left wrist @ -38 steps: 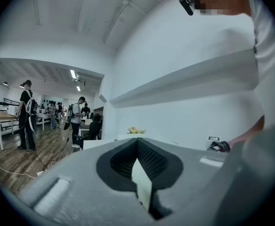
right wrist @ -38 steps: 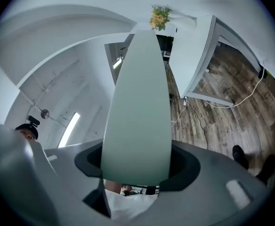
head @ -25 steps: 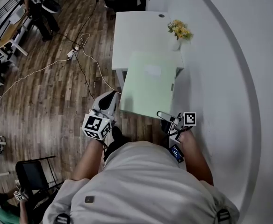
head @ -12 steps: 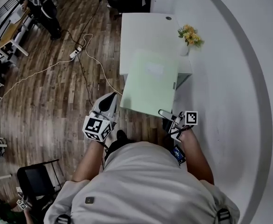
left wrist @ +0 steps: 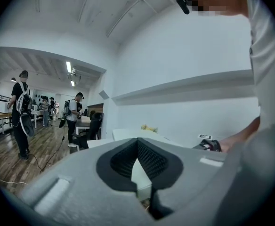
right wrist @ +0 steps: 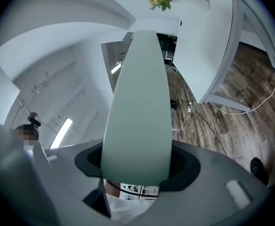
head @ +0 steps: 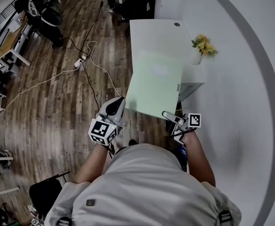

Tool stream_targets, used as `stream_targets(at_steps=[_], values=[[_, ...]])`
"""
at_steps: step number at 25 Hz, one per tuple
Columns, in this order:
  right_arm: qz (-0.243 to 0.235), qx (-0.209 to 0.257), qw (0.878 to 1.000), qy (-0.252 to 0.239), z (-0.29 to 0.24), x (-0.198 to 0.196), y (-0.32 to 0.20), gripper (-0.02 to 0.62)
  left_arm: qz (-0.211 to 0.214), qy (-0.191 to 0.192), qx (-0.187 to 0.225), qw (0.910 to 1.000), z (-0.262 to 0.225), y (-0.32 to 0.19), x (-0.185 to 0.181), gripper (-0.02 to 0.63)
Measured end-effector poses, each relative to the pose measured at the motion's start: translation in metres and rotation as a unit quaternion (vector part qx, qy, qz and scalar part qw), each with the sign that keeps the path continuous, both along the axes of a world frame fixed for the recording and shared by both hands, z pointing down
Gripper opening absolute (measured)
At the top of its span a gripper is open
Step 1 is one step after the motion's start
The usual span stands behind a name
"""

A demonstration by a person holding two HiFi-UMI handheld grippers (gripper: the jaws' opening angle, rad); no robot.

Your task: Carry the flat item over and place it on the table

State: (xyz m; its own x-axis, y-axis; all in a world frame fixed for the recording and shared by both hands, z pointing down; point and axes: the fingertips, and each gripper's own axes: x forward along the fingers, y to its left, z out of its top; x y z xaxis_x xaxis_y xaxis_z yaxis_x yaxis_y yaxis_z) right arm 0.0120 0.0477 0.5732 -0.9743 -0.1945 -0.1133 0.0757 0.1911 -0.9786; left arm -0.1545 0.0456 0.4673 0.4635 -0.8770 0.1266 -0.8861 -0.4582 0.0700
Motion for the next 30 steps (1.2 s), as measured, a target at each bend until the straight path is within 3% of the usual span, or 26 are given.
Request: stream_targets(at_steps=[7,14,22,30], values=[[0.017,-0.01,1.0,0.005,0.004,-0.025,-0.02,0.299,0.012,0.007,-0.011,0.9998,0.008,-0.021,-0.027,0.0],[0.005,-0.01,1.0,0.009,0.005,-0.037,-0.05,0.299,-0.004,0.009,-0.012,0.9999,0.009,-0.045,-0.044,0.0],[-0.02,-0.011,1.0,0.003,0.004,-0.025,-0.122,0.299,-0.031,0.016,-0.022,0.9992,0.015,-0.111,-0.034,0.0],[-0.039,-0.005,0.999,0.014,0.009,0.017,-0.201,0.299,-0.049,0.011,-0.016,0.9986,0.011,-0.184,0.007,0.0]])
